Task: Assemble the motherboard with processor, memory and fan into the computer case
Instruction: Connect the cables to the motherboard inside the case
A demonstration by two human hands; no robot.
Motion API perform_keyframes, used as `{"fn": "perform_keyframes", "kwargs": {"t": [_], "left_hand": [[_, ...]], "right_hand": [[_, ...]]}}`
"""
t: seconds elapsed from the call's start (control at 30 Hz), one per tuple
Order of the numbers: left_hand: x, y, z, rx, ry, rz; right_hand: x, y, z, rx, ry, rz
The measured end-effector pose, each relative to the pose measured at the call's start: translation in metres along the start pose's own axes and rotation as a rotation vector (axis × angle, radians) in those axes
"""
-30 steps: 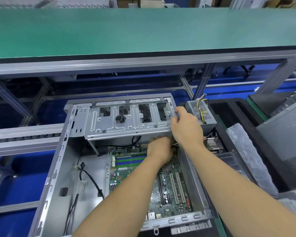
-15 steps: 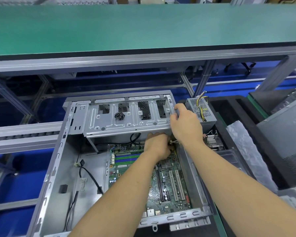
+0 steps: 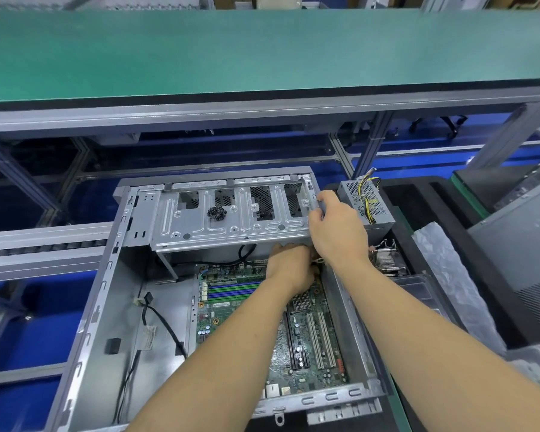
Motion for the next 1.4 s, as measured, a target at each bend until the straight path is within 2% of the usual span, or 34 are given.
{"fn": "perform_keyframes", "kwargs": {"t": [0.97,1.17,1.4], "left_hand": [[0.000,0.004,0.007,0.012,-0.011,0.019],[0.002,0.003,0.002,0.025,-0.075,-0.008],[0.006,0.001,-0.001,0.032,-0.016,0.025]], "right_hand": [[-0.001,-0.001,-0.001,-0.008,-0.002,0.002],[-0.001,-0.001,-0.002,-0.003,-0.008,-0.009],[0.000,0.000,-0.001,0.000,-0.004,-0.002]]}}
Point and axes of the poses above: each hand's wrist, its own y-axis away from the middle knuckle, its own z-axis out of the back of the hand, x = y × z, the point moved 8 cm from there along -y, towards the middle knuckle, and after that the axes turned 3 degrees about -x, right-handed, at the moved point
